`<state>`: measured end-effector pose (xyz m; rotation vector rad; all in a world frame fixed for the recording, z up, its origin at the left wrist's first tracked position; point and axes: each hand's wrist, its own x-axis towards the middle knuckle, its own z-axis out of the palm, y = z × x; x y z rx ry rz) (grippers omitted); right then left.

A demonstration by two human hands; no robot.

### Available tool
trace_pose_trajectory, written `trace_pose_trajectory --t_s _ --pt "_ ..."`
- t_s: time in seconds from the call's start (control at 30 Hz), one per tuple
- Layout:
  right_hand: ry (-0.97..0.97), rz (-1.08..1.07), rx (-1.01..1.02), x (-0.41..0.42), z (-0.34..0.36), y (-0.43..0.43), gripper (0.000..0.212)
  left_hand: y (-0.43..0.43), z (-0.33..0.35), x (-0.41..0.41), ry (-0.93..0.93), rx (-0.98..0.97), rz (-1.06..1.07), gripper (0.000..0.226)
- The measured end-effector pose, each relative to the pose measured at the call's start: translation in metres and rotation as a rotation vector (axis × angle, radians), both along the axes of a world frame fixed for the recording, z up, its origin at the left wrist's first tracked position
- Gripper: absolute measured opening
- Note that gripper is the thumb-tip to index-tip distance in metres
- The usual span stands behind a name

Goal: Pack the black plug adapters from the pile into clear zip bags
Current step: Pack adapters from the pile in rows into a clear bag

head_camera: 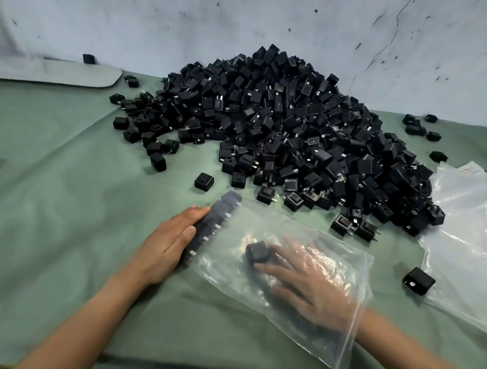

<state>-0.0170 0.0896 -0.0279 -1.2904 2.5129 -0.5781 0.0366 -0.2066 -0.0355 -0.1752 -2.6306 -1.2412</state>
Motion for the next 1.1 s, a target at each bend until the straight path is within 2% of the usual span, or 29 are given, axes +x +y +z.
trace_pose_trajectory --t_s 0.1,0.23,0.33,0.43,0.6,0.77,1.1 --pt "0.088 0.052 0.039 -0.010 -0.004 -0.006 0.038 0.000 0.000 -0.001 -0.027 0.008 0.003 0.048" --pt "0.154 0.123 0.007 -0.020 -0.006 -0.020 0.040 0.001 -0.001 -0.001 -0.084 -0.133 0.031 0.049" --pt "0.198 0.173 0.003 -0.023 -0.006 -0.032 0.044 0.001 -0.001 -0.001 -0.089 -0.131 0.039 0.048" --pt "0.190 0.230 -0.011 -0.023 -0.004 -0.042 0.050 -0.001 -0.001 -0.002 -0.097 -0.110 0.041 0.047" --pt "0.215 0.308 0.013 -0.022 0.001 -0.049 0.041 -0.002 -0.002 -0.002 -0.118 -0.088 0.036 0.046" --pt "0.197 0.338 0.097 -0.018 0.007 -0.058 0.042 -0.003 -0.002 -0.002 -0.119 -0.087 0.042 0.051" --pt "0.201 0.332 0.089 -0.013 0.005 -0.061 0.041 -0.003 -0.001 -0.002 -0.098 -0.114 0.023 0.057"
